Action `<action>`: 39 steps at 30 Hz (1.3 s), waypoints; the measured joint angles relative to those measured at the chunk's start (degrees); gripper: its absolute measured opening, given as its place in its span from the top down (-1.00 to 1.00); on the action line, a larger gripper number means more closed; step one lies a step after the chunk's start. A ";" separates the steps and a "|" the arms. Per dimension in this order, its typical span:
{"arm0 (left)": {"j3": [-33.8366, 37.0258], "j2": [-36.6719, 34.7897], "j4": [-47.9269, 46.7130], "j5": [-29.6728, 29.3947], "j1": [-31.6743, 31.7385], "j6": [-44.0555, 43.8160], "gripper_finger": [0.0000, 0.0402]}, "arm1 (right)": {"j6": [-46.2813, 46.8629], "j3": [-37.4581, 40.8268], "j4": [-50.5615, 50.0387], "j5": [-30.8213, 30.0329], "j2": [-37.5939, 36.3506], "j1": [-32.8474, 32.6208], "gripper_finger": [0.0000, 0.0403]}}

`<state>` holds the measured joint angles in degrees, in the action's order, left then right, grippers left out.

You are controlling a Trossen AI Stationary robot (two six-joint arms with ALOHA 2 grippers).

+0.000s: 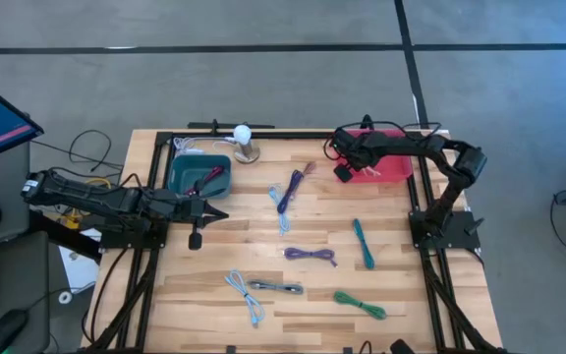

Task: Pick & Place USB Port
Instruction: Put the plain white charger cable into the pink bin, then put the striped violet charger cable into the blue bin

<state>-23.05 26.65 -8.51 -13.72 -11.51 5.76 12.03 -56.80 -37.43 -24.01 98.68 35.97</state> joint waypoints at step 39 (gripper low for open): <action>0.02 0.01 -0.02 0.01 0.01 0.00 0.94 | -13.59 -23.71 -8.70 18.30 -0.57 -19.17 0.49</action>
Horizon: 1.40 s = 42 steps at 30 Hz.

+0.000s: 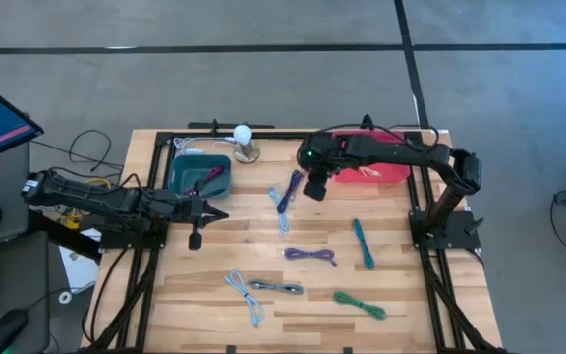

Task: Pick & Place USB Port
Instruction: Put the striped violet charger cable into the blue bin

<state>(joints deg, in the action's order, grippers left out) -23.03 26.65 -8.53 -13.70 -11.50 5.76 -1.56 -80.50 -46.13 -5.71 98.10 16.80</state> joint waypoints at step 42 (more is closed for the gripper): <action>0.00 -0.02 0.02 0.00 0.01 0.00 0.94 | -24.36 0.10 15.16 2.41 0.72 -10.19 0.26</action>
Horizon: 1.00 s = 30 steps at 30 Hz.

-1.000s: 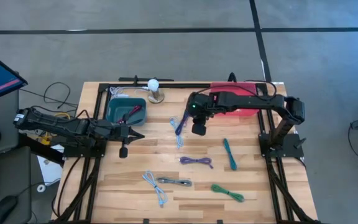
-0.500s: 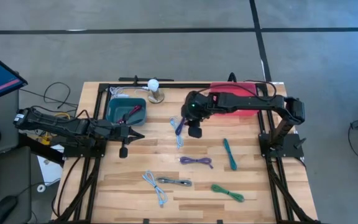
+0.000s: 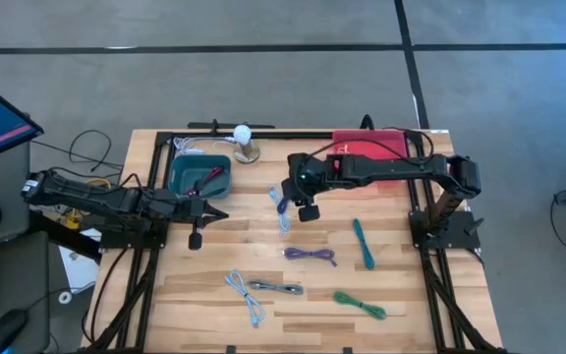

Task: Pick & Place USB Port
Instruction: Put the striped violet charger cable into the blue bin

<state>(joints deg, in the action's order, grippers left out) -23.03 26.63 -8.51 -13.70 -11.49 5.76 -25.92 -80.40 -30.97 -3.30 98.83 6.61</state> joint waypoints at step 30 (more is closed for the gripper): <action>0.00 0.96 -0.02 -1.31 -0.02 1.36 0.94 | -1.05 -0.57 3.44 -5.88 15.98 -0.96 0.00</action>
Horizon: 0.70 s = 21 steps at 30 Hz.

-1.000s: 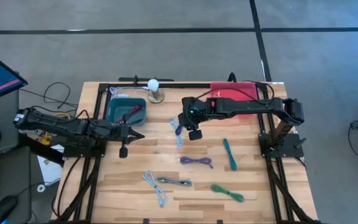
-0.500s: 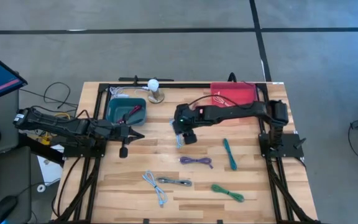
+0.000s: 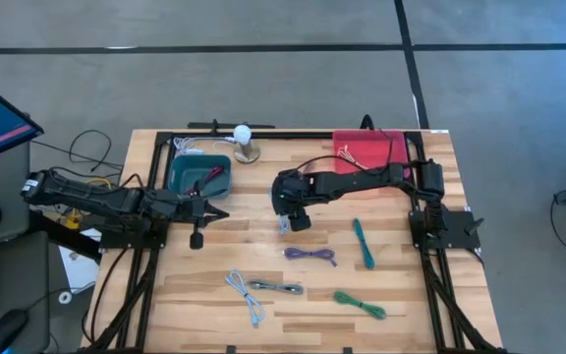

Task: Pick & Place USB Port
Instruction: Put the striped violet charger cable into the blue bin

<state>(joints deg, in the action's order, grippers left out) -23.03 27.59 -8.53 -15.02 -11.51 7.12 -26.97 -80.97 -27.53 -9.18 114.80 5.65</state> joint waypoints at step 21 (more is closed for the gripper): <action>0.00 0.00 0.02 0.01 0.00 -0.05 0.94 | 0.68 0.02 1.46 0.03 3.67 0.74 0.18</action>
<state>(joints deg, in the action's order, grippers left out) -23.03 27.59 -8.51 -15.00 -11.51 7.07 -26.30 -80.95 -26.06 -9.15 118.48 6.39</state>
